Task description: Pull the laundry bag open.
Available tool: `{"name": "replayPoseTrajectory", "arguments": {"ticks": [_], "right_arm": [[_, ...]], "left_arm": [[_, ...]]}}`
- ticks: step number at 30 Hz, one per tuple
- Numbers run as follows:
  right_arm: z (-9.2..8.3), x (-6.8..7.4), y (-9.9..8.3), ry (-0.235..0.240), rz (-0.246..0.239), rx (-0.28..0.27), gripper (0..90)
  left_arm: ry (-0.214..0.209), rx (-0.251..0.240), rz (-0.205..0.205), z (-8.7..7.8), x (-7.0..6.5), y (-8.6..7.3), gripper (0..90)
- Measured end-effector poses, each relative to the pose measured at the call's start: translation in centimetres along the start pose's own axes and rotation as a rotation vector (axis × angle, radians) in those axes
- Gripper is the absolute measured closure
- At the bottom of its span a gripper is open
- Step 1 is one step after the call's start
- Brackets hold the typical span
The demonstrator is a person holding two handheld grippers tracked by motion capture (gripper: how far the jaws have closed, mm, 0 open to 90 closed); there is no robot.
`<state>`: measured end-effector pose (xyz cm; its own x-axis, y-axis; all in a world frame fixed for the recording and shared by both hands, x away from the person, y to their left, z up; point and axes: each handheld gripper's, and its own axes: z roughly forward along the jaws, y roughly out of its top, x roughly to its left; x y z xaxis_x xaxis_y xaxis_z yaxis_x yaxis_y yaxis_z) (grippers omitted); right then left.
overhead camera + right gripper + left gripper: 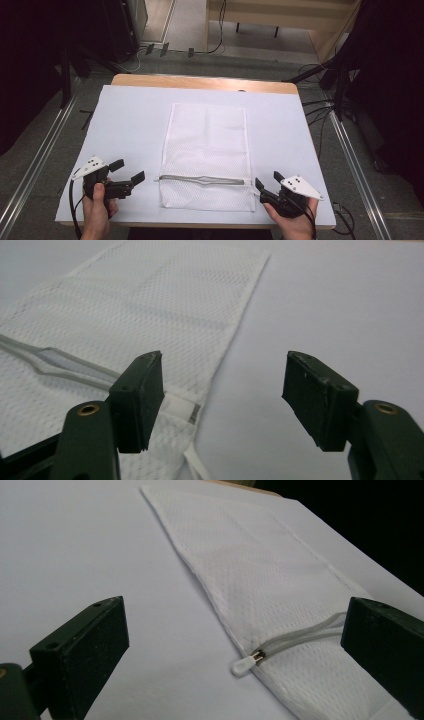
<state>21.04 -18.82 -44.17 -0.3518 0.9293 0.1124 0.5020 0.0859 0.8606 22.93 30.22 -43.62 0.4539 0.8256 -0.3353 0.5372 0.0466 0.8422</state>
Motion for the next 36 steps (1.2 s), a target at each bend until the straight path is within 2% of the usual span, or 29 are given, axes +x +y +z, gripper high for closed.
{"name": "replayPoseTrajectory", "arguments": {"ticks": [2, 4, 5, 8, 9, 10, 14, 16, 18, 20, 22, 24, 27, 33, 36], "right_arm": [[-0.2, -1.0, 0.3, 0.017, -0.009, -0.016, 31.2], [-0.2, -1.4, 0.3, 0.023, -0.006, -0.021, 30.6], [-0.3, -2.2, 0.5, 0.024, 0.008, -0.026, 29.6], [-0.4, -3.1, 0.6, 0.013, 0.024, -0.034, 27.5], [-0.6, -4.0, 0.6, 0.006, 0.044, -0.042, 24.5], [-0.6, -4.0, 0.6, 0.006, 0.044, -0.042, 24.5], [-0.7, -5.7, 0.7, -0.021, 0.053, -0.049, 21.4], [-0.8, -6.8, 0.6, -0.015, 0.052, -0.059, 20.3], [-0.9, -7.1, 0.6, -0.008, 0.049, -0.063, 20.2], [-1.1, -8.1, 0.4, -0.005, 0.067, -0.062, 20.2], [-1.2, -8.5, 0.3, -0.011, 0.067, -0.059, 20.2], [-1.3, -9.4, 0.1, -0.026, 0.078, -0.06, 20.0], [-1.5, -10.3, -0.2, -0.043, 0.081, -0.064, 19.9], [-2.0, -11.4, -0.6, -0.032, 0.071, -0.073, 16.6], [-2.2, -12.0, -0.9, -0.055, 0.075, -0.067, 16.6]], "left_arm": [[0.016, -0.001, 0.012, -0.2, 0.2, 0.0, 0.0], [0.041, 0.005, 0.041, -0.3, 0.3, -0.1, 0.0], [0.059, -0.005, 0.062, -0.5, 0.4, -0.1, 0.0], [0.065, -0.011, 0.071, -0.6, 0.7, 0.1, 0.0], [0.069, -0.008, 0.068, -0.5, 0.7, 0.1, 0.0], [0.075, -0.005, 0.068, -0.5, 0.9, 0.1, 0.0], [0.085, 0.005, 0.093, -0.5, 1.2, 0.0, 0.0], [0.104, 0.004, 0.114, -0.7, 1.5, 0.1, 0.0], [0.104, 0.001, 0.113, -0.8, 1.7, 0.1, 0.0], [0.117, -0.008, 0.113, -1.3, 2.3, 0.1, 0.0], [0.125, -0.01, 0.117, -1.5, 2.5, 0.1, 0.0], [0.141, -0.02, 0.12, -2.0, 3.0, 0.2, 0.0], [0.142, -0.024, 0.111, -2.3, 3.4, 0.2, 0.0], [0.152, -0.032, 0.116, -3.1, 4.2, 0.3, 0.0], [0.154, -0.033, 0.103, -3.4, 4.7, 0.1, 0.0]]}}
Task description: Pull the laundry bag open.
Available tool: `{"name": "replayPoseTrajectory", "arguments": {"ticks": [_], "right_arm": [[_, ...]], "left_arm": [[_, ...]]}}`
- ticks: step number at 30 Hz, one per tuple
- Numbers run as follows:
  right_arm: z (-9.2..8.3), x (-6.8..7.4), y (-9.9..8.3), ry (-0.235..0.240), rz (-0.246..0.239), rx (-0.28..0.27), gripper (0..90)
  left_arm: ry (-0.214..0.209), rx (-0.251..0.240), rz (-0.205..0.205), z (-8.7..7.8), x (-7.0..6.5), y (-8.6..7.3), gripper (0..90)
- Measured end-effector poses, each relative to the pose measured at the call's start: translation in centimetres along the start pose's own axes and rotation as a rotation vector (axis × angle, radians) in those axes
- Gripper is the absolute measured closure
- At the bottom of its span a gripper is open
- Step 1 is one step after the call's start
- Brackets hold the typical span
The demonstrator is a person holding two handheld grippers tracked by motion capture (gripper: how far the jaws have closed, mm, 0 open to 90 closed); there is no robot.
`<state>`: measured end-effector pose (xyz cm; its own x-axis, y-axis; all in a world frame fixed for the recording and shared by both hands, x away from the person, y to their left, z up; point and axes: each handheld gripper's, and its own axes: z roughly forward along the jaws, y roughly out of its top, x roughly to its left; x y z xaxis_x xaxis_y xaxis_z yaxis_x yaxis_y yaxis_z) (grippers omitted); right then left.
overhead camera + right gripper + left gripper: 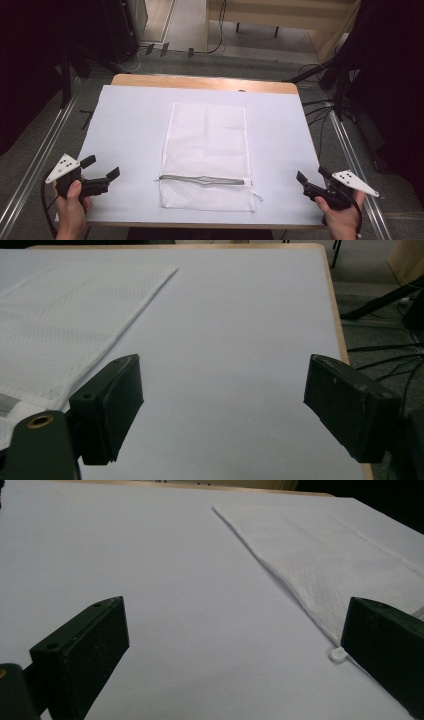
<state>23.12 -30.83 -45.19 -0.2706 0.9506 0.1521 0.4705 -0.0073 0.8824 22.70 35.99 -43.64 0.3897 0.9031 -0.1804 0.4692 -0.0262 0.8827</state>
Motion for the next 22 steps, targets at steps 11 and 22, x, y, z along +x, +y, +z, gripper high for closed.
{"name": "replayPoseTrajectory", "arguments": {"ticks": [11, 22], "right_arm": [[-0.6, -1.9, -0.4, -0.009, 0.045, -0.017, 17.2], [-0.3, -1.6, -0.5, -0.011, 0.039, -0.007, 17.2]], "left_arm": [[0.015, 0.003, 0.0, -0.2, 0.6, -0.2, 0.0], [0.003, 0.011, -0.004, 0.1, 0.6, -0.3, 0.0]]}}
